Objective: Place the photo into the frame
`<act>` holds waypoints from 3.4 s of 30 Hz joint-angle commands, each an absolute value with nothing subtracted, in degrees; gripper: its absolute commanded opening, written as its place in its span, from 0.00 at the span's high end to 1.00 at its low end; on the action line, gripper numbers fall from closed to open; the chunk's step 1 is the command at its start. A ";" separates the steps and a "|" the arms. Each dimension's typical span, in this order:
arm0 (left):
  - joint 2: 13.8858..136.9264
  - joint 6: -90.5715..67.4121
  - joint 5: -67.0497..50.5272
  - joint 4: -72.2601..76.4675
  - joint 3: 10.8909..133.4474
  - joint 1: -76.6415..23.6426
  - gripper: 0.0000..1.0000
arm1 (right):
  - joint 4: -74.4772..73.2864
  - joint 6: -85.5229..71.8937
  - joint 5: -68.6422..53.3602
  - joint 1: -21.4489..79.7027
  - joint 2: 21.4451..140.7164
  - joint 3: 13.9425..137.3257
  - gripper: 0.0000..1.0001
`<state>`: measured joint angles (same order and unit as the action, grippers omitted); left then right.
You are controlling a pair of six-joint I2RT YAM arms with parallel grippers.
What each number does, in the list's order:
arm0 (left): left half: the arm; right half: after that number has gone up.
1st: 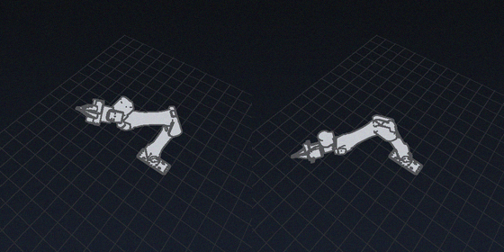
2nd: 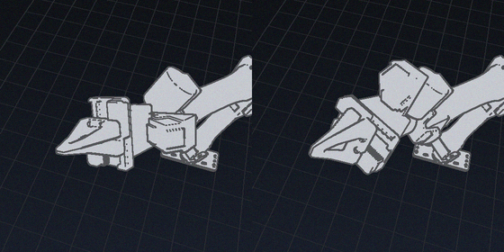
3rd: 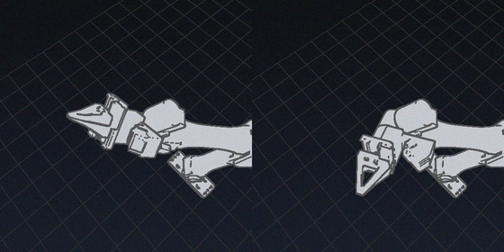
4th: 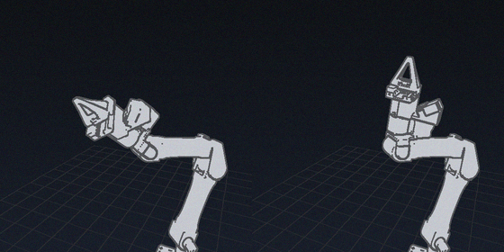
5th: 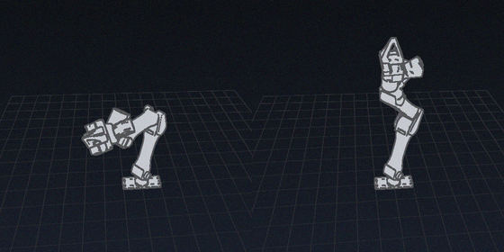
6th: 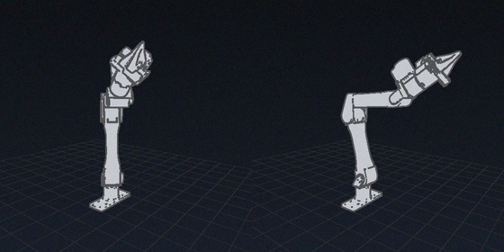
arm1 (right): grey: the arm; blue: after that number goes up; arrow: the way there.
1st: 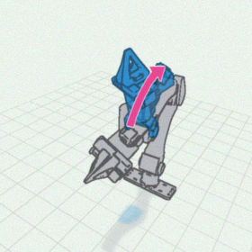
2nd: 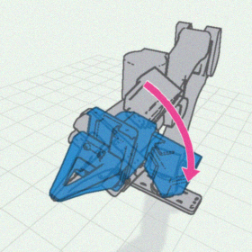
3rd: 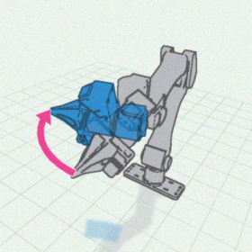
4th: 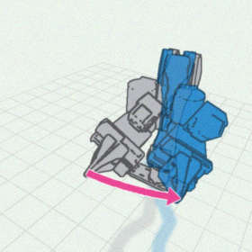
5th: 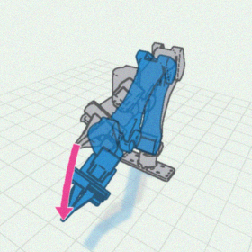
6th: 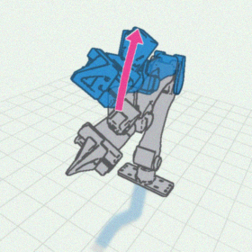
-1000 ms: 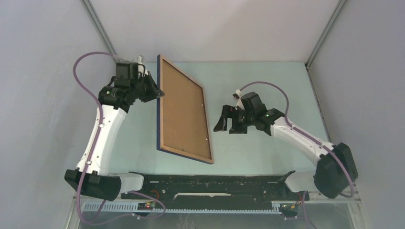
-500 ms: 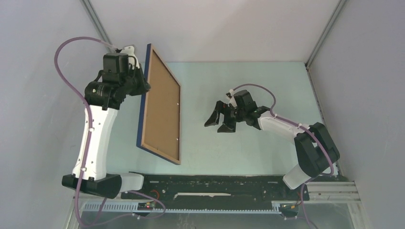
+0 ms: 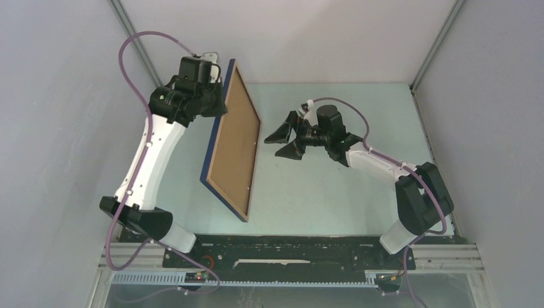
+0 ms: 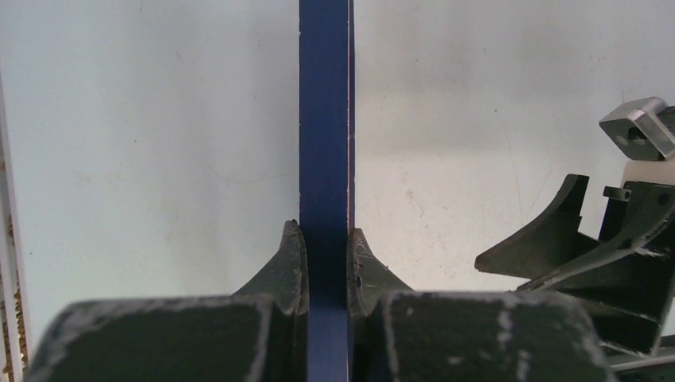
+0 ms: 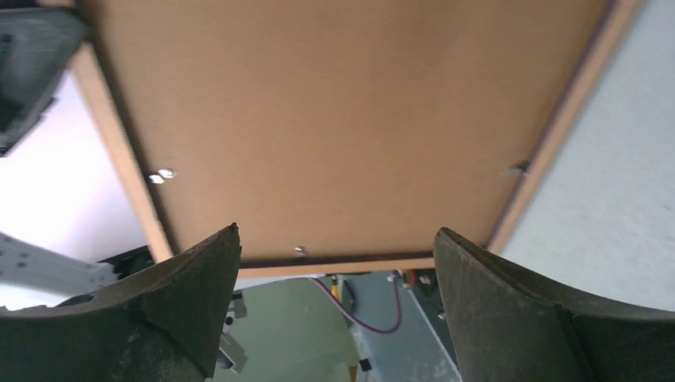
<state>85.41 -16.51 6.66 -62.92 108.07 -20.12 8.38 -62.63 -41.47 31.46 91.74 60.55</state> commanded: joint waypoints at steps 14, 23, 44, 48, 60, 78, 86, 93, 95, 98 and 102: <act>87.46 -23.52 5.81 -54.46 116.66 -25.96 0.77 | 14.65 -80.51 -40.69 30.20 93.96 73.64 0.03; 85.78 -25.52 1.59 -50.77 112.98 -26.96 0.66 | 15.48 -83.25 -40.23 31.40 96.38 77.23 0.04; 72.09 -24.67 -10.72 -35.03 82.31 -10.22 0.15 | -14.92 -54.39 -36.41 28.33 99.89 77.36 0.01; 75.73 -24.50 -12.81 -30.34 71.81 -11.95 0.17 | -17.91 -49.46 -31.81 28.45 101.05 73.58 0.01; 101.80 -20.50 7.93 -29.16 74.66 -28.07 0.26 | -8.97 -48.06 -32.45 23.65 98.03 55.49 0.04; 112.79 -23.16 16.07 -32.35 78.22 -33.80 0.67 | -9.59 -44.31 -31.54 22.11 92.91 49.04 0.06; 115.53 -22.46 13.84 -33.85 80.09 -33.90 0.66 | -5.35 -46.02 -30.00 24.22 91.45 45.04 0.07; 113.72 -19.94 11.21 -33.22 80.86 -33.93 1.00 | -2.85 -45.87 -27.37 29.01 89.49 43.58 0.02; 112.11 -19.50 10.23 -33.71 81.27 -33.93 1.00 | -0.87 -46.39 -26.69 31.10 90.25 43.57 0.02; 108.95 -19.79 7.02 -34.27 81.78 -33.91 1.00 | 3.74 -47.48 -25.22 33.87 91.36 43.60 0.05; 104.16 -20.56 2.72 -34.45 81.30 -33.90 1.00 | 9.89 -49.16 -22.99 36.49 92.77 43.59 0.09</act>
